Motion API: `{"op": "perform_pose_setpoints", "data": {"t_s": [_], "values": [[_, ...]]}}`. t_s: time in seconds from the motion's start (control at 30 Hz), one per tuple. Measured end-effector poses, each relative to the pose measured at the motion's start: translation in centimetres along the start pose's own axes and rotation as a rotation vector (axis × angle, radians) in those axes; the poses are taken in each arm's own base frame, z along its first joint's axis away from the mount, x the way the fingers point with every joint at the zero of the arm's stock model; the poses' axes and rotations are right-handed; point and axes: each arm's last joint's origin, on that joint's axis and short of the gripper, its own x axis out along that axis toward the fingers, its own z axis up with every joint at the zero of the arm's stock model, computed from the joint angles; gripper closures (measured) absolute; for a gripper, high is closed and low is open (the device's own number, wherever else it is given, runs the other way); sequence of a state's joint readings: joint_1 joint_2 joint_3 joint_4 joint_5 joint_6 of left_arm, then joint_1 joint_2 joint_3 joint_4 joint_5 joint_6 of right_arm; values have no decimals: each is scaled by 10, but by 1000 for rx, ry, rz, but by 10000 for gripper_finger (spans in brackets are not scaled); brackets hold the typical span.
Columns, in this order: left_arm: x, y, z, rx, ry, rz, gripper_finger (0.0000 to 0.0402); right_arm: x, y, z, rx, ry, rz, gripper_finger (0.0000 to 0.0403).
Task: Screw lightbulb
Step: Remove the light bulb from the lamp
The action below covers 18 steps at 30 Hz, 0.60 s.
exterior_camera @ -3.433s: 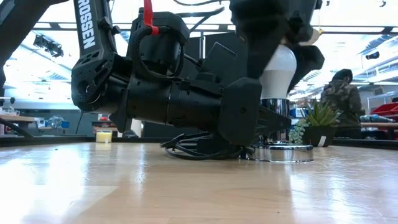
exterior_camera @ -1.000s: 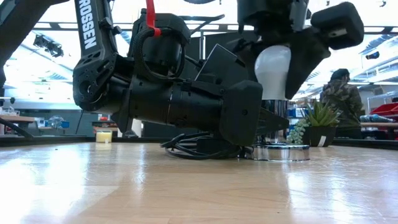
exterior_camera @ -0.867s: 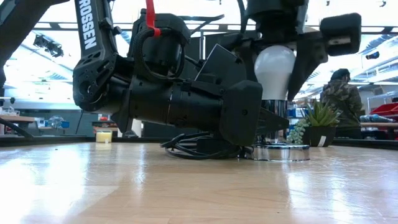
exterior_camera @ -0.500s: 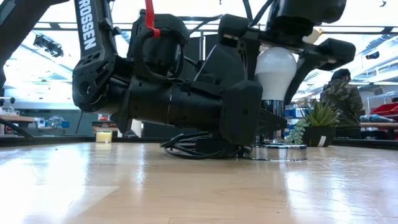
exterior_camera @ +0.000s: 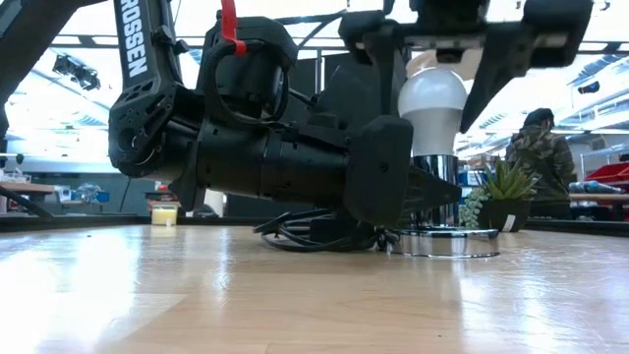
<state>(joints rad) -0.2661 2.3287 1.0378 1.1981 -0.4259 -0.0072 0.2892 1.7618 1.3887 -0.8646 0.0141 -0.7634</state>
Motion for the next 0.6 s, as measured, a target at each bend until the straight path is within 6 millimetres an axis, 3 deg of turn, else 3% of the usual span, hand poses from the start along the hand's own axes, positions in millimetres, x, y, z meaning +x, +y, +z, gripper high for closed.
{"op": "perform_pose_setpoints", "data": {"t_s": [0.2,0.33,0.6], "values": [[0,0,0,-4,-4,5,213,-4,3,3,184,4,21,34],[0,1,1,-22,-6,12,213,-13,-4,3,477,6,10,7],[0,1,0,-27,-5,19,213,-21,-22,-7,1108,23,-148,12]]}}
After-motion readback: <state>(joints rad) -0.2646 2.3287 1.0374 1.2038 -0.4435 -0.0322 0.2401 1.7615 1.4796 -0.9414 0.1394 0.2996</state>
